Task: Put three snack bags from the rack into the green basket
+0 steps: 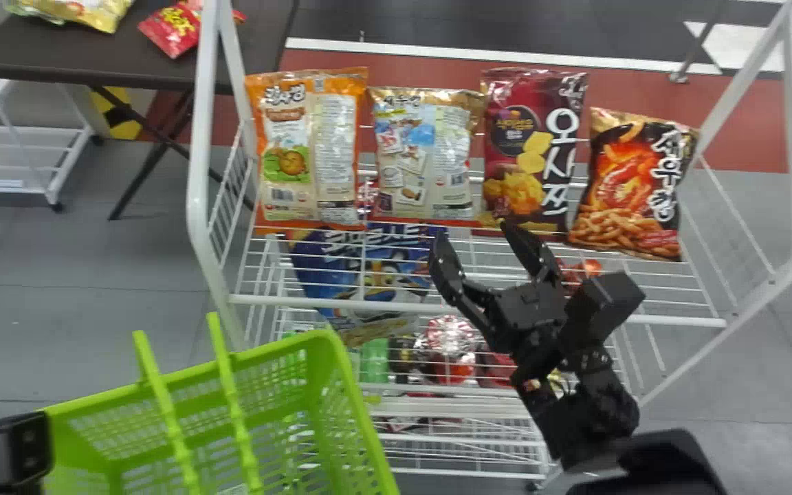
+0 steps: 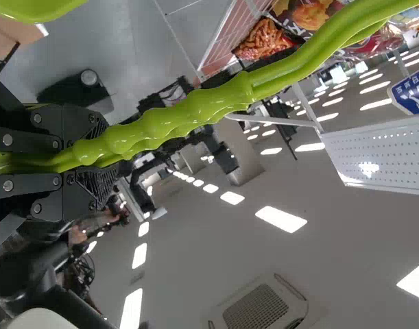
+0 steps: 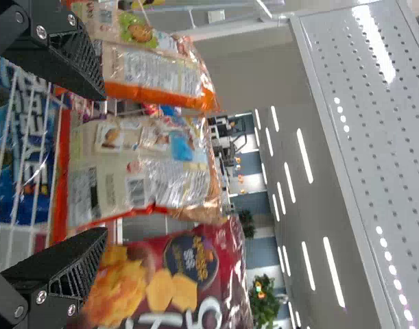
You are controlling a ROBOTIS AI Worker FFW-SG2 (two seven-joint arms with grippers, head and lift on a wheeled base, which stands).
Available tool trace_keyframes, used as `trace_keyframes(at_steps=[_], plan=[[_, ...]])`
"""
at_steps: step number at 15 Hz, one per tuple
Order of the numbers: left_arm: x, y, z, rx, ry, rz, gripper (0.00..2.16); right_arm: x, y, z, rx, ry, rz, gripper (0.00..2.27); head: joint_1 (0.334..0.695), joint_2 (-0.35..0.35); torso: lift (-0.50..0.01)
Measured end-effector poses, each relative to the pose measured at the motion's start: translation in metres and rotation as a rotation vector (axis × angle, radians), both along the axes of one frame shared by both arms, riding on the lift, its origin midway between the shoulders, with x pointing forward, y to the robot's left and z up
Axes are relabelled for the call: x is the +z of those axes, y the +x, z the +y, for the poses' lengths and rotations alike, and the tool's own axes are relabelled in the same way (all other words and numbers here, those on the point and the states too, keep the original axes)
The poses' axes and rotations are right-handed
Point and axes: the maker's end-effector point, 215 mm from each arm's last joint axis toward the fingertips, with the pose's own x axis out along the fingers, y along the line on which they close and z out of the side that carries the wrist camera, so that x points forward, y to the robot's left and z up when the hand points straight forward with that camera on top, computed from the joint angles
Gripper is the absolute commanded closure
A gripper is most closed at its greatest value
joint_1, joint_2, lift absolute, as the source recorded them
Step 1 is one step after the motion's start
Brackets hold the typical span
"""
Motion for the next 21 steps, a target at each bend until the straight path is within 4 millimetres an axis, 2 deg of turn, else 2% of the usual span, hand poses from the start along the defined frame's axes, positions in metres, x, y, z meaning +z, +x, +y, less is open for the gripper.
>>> trace_keyframes(at_steps=[4,6,8,13,14,16,17,18,19,20,21], plan=[[0.0,0.0,-0.001,-0.003,0.002,0.001,2.15,0.012,0.039,0.066,0.099,-0.001,0.031,0.14,0.695,0.11,0.0],[-0.001,0.0,-0.003,-0.007,0.006,0.004,2.15,0.02,0.056,0.092,0.134,-0.006,0.033,0.14,0.695,0.141,0.0],[-0.001,-0.001,-0.003,-0.008,0.008,0.005,2.15,0.022,0.076,0.107,0.148,-0.027,0.041,0.14,0.695,0.169,0.0],[-0.001,0.0,-0.002,-0.008,0.01,0.005,2.15,-0.002,0.11,0.124,0.2,-0.109,0.087,0.18,0.695,0.184,0.0],[-0.001,0.0,-0.003,-0.008,0.01,0.004,2.15,-0.006,0.113,0.127,0.217,-0.116,0.095,0.28,0.695,0.187,0.0],[-0.001,-0.001,-0.002,-0.008,0.011,0.005,2.15,-0.01,0.114,0.134,0.264,-0.119,0.107,0.8,0.695,0.197,0.0],[-0.001,-0.001,-0.002,-0.008,0.013,0.005,2.15,-0.011,0.112,0.137,0.286,-0.117,0.112,1.38,0.695,0.203,0.0],[-0.001,-0.001,-0.001,-0.007,0.014,0.006,2.15,-0.012,0.11,0.141,0.306,-0.115,0.117,1.83,0.695,0.209,0.0],[-0.001,-0.001,-0.001,-0.006,0.015,0.005,2.15,-0.015,0.109,0.142,0.314,-0.115,0.129,2.08,0.695,0.212,0.0],[-0.001,-0.001,0.0,-0.006,0.016,0.004,2.15,-0.018,0.109,0.142,0.316,-0.115,0.144,2.22,0.695,0.213,0.0],[-0.001,-0.001,0.0,-0.006,0.016,0.004,2.15,-0.021,0.108,0.142,0.317,-0.116,0.162,2.25,0.695,0.214,0.0]])
